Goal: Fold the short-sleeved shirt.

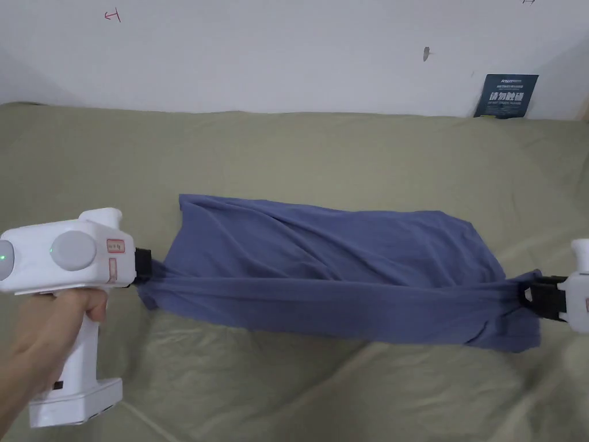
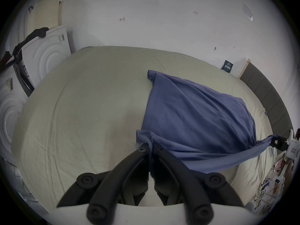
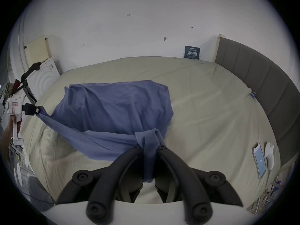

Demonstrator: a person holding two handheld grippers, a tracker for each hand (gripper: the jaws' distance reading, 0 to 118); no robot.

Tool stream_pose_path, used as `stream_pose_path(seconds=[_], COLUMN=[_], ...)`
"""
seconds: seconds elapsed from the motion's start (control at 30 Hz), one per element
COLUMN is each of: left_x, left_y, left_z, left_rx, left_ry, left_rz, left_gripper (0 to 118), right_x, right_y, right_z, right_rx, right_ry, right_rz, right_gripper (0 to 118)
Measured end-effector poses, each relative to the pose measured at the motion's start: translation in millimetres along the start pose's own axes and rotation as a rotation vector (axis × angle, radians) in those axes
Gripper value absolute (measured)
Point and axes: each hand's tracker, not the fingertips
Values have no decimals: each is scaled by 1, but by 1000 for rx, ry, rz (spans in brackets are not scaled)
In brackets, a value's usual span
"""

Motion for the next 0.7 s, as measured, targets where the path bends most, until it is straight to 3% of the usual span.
stream_pose_path(seconds=[0.33,0.5,0.53,0.57,0.6,0.63,0.67,0.7], left_x=[18,21,20,20,19,18,17,18], left_y=[42,44,44,43,41,37,32,22], left_z=[-65,-91,-95,-98,-98,-99,-98,-94], left_rx=[-31,-43,-46,-57,-56,-58,-83,-72], left_ry=[41,53,49,41,48,73,91,64], left_rz=[-1,19,31,46,47,53,36,61], left_gripper=[0,3,12,40,105,118,114,115], right_x=[2,9,10,10,10,13,14,12], right_y=[40,36,34,33,31,28,25,21], right_z=[-74,-104,-108,-108,-108,-105,-102,-98], right_rx=[-71,-103,-103,-100,-104,-81,-74,-79], right_ry=[-51,-58,-63,-57,-34,-50,-41,-47], right_rz=[9,-31,-48,-78,-115,-135,-128,-121], right_gripper=[14,14,14,20,53,89,114,118])
